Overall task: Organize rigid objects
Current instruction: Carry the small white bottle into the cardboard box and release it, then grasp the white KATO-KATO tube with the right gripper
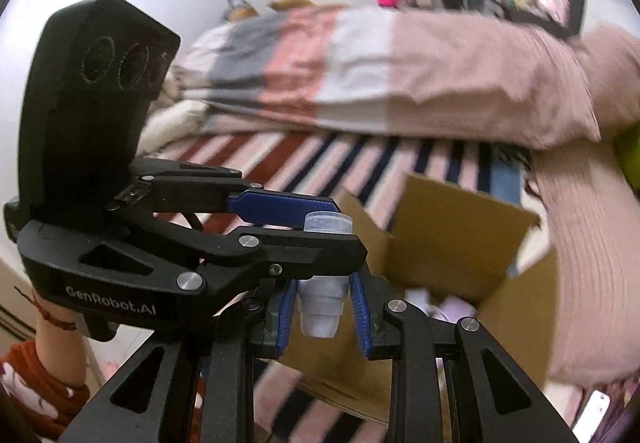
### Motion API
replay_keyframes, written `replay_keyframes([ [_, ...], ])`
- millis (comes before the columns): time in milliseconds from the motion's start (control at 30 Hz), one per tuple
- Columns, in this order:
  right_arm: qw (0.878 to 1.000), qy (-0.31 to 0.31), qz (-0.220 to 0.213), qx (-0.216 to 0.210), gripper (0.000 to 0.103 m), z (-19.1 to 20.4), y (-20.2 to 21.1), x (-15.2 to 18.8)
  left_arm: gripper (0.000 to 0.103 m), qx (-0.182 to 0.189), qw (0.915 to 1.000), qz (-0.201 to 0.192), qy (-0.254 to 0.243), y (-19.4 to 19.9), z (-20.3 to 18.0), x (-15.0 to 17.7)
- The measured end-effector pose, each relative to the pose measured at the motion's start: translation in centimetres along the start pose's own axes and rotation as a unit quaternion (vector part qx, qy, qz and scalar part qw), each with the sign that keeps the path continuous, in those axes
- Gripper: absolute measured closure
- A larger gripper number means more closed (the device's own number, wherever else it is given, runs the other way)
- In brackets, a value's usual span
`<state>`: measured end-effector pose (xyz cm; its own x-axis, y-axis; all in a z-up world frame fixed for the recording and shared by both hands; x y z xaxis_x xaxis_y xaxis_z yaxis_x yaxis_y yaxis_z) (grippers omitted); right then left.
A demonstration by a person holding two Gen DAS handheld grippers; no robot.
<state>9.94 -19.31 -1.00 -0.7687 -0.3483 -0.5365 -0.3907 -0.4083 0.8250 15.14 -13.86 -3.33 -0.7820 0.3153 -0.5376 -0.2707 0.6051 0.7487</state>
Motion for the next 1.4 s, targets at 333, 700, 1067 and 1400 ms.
replay_keyframes([
  [333,0.996,-0.036,0.072,0.022,0.069,-3.7,-2.9,2.0,0.039,-0.049,0.998,0.041,-0.004,-2.7,-0.5,-0.1],
  [700,0.999,0.033,0.003,0.013,0.065,3.2,0.0,1.2,0.028,-0.109,0.9934,-0.036,0.005,5.9,2.1,2.4],
  [1067,0.993,0.095,0.016,-0.074,0.065,16.0,-5.2,3.7,0.024,-0.183,0.9761,-0.079,0.086,10.9,12.0,12.1],
  [1400,0.998,-0.005,0.059,0.033,0.062,13.6,-15.3,9.0,0.025,-0.174,0.9737,-0.068,0.131,8.4,16.1,19.2],
])
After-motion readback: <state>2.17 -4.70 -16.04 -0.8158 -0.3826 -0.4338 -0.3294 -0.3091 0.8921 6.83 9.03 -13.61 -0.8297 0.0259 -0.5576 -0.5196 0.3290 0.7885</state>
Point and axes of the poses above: each gripper's, at about its wrist camera, not at the fingertips, and y roughly against the way its jaws point, z to its left, x to its underside, the point moved 4 cm from there along -y, roughly the way its jaws point, and after that the axes turned 5 degrees about z, right-handed, at the moved point
